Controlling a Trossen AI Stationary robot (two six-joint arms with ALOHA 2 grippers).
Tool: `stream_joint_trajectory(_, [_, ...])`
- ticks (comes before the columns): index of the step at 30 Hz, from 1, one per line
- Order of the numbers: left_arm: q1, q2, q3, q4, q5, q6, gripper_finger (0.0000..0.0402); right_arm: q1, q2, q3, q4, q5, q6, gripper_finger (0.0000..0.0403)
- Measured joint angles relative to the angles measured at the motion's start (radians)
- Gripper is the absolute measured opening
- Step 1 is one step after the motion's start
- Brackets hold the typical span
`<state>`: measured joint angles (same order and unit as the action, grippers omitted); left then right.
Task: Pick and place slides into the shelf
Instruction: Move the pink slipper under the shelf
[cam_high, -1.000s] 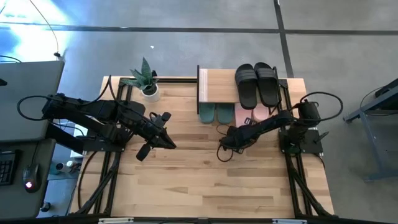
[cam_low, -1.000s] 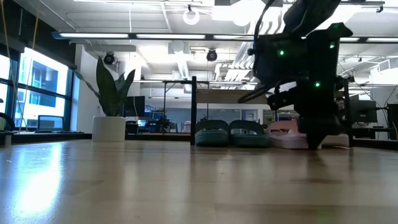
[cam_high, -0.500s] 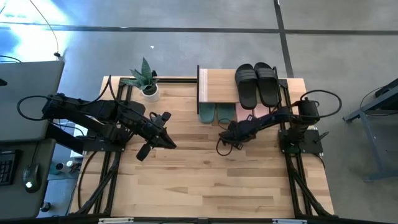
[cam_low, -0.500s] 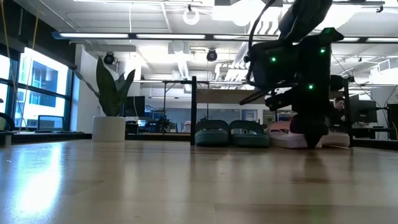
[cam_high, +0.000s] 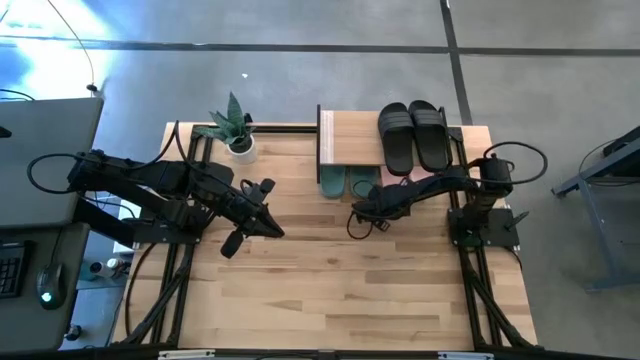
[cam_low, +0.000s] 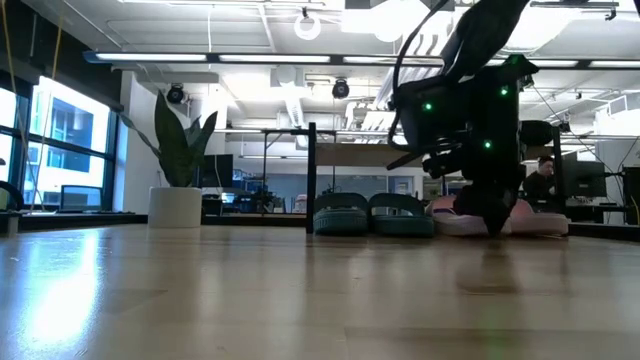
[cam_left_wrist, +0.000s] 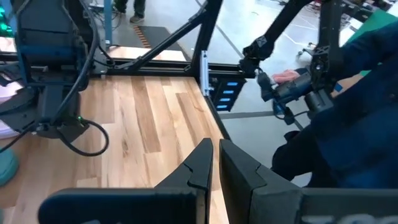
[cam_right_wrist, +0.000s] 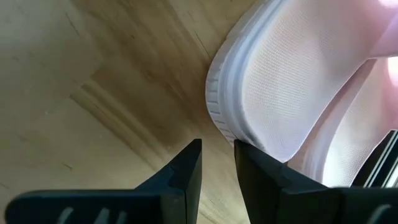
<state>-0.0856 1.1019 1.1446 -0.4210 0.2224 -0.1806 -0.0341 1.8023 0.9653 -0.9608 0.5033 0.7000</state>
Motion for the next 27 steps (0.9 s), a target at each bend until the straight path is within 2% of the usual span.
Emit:
stream_joint_trajectory(12, [0.0, 0.0, 0.0, 0.0, -0.007, 0.0, 0.0017, -0.057, 0.0, 0.0, 0.007, -0.008, -0.002, 0.0089])
stream_joint_trajectory(27, [0.0, 0.0, 0.0, 0.0, -0.007, -0.008, 0.0017, -0.046, -0.002, 0.0, 0.011, -0.056, -0.004, 0.0089])
